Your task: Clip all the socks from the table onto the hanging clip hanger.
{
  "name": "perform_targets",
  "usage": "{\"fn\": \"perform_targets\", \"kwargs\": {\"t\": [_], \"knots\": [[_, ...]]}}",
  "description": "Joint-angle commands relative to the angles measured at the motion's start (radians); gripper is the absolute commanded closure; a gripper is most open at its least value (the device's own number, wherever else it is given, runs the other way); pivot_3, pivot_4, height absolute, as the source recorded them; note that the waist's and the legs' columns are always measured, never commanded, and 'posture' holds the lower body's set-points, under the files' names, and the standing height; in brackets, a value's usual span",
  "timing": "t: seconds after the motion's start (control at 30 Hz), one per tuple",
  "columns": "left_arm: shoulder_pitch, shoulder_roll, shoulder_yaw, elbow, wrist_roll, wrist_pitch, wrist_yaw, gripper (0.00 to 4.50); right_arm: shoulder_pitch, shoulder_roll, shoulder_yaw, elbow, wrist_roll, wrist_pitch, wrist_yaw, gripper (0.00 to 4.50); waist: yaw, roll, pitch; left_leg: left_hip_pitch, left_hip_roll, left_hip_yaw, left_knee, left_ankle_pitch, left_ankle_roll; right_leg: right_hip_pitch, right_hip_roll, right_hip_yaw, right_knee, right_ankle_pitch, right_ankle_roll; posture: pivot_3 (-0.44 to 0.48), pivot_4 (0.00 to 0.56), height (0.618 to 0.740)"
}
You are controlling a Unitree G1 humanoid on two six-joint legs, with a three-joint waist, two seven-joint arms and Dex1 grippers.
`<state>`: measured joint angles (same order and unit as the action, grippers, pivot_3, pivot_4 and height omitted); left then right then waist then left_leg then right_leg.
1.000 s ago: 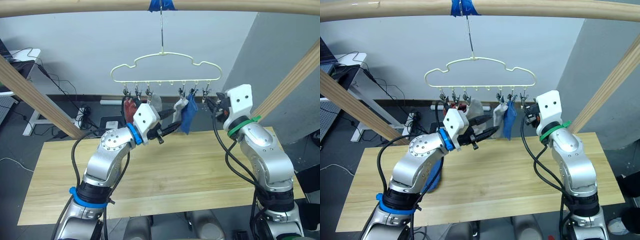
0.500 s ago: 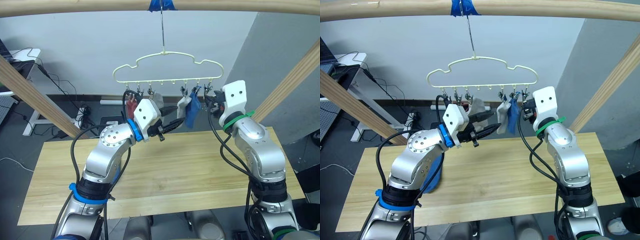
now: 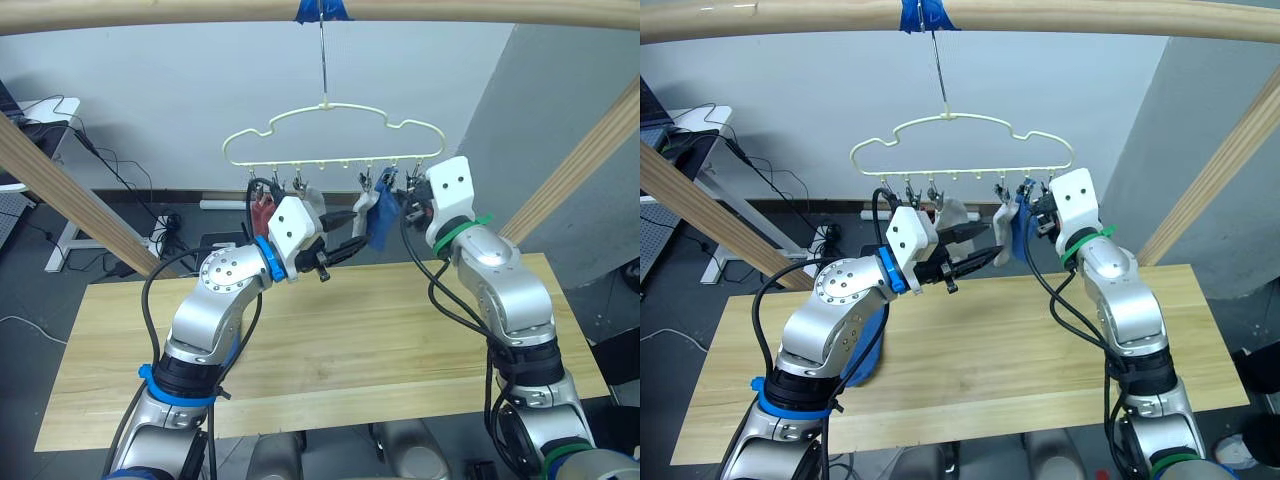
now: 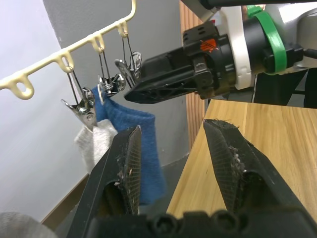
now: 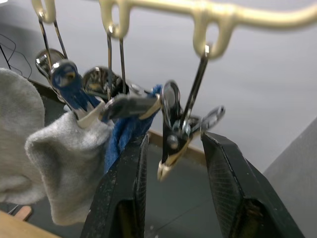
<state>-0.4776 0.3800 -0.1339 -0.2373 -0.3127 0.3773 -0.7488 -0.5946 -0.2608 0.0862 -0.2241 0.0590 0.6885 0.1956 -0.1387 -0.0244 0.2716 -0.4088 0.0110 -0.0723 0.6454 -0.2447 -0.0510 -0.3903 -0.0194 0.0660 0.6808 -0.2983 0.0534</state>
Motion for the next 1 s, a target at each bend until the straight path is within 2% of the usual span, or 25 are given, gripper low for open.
{"fn": "perform_targets", "kwargs": {"t": [0.03,0.47,0.97,1.0], "knots": [[-0.003,0.000,0.014,-0.022,-0.006,-0.017,0.005,2.29,-0.035,0.005,0.018,0.006,-0.025,-0.064,0.005,2.76,0.000,0.000,0.000,0.000,0.000,0.000,0.000,0.000,0.000,0.000,0.000,0.000,0.000,0.000,0.000,-0.167,0.238,0.740],[0.009,0.001,0.012,-0.030,-0.006,-0.012,0.006,2.29,-0.057,0.041,0.017,0.046,-0.039,-0.121,0.005,2.76,0.000,0.000,0.000,0.000,0.000,0.000,0.000,0.000,0.000,0.000,0.000,0.000,0.000,0.000,0.000,-0.166,0.239,0.740],[0.025,0.000,0.004,-0.040,-0.006,-0.004,0.008,2.29,-0.074,0.107,-0.037,0.052,-0.014,-0.096,-0.013,2.76,0.000,0.000,0.000,0.000,0.000,0.000,0.000,0.000,0.000,0.000,0.000,0.000,0.001,0.000,0.000,-0.165,0.242,0.740],[0.029,0.000,0.004,-0.041,-0.005,-0.003,0.009,2.27,-0.075,0.110,-0.039,0.052,-0.013,-0.094,-0.013,2.93,0.000,0.000,0.000,0.000,0.000,0.000,0.000,0.000,0.000,0.000,0.000,0.000,0.001,0.000,0.000,-0.165,0.242,0.740]]}}
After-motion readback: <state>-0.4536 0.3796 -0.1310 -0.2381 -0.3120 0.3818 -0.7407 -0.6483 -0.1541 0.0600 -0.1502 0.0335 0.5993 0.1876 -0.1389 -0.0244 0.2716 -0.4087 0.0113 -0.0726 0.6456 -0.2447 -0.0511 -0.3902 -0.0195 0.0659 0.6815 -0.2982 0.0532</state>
